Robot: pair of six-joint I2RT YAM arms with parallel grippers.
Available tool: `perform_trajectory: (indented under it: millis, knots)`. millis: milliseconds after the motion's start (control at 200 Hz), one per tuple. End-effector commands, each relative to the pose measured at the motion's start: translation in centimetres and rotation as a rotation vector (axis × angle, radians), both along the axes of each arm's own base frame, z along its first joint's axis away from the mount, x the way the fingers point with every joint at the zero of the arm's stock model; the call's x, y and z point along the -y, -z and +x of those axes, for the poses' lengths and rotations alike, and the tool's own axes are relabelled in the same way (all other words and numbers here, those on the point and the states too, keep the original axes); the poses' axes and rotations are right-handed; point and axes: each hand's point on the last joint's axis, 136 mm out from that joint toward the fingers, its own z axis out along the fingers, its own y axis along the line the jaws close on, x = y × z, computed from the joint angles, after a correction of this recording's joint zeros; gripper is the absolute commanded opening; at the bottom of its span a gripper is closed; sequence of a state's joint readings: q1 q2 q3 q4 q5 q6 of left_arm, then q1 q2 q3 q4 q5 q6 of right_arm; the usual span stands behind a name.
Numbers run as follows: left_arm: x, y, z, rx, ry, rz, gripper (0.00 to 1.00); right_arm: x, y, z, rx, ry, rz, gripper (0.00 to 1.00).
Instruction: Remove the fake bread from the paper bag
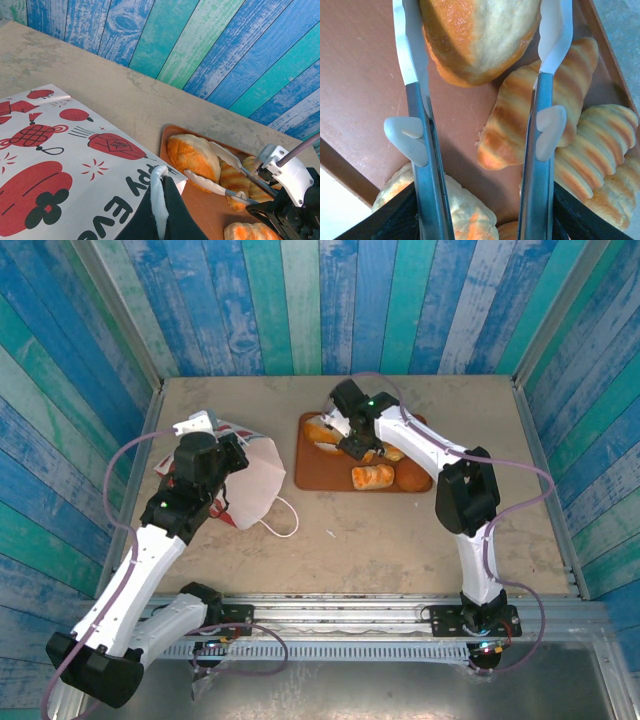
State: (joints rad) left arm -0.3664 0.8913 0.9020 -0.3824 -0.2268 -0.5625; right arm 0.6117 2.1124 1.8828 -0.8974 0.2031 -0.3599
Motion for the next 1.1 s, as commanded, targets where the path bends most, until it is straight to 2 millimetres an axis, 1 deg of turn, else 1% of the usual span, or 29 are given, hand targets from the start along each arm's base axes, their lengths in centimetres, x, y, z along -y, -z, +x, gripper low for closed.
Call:
perform_trajectory:
  millis: [0,195,561,887,1097]
  knots:
    - [0.1,-0.4,0.1,0.014,-0.001,-0.009,0.00,0.1,-0.9,0.5,0.022,-0.001,-0.002,0.58]
    - [0.2,-0.3,0.2,0.012,0.003,-0.011,0.00,-0.1,-1.9,0.2,0.025,-0.003,0.028,0.59]
    - [0.2,-0.5,0.2,0.016,0.004,-0.014,0.00,0.3,-3.6,-0.3,0.045,0.013,0.047,0.61]
    - [0.3,-0.4,0.2,0.012,0.007,-0.013,0.00,0.8,-4.0,-1.0,0.046,0.036,0.057,0.60]
    - [0.3,-0.4,0.2,0.012,0.006,-0.012,0.00,1.6,-3.3,-1.0,0.049,0.048,0.012,0.60]
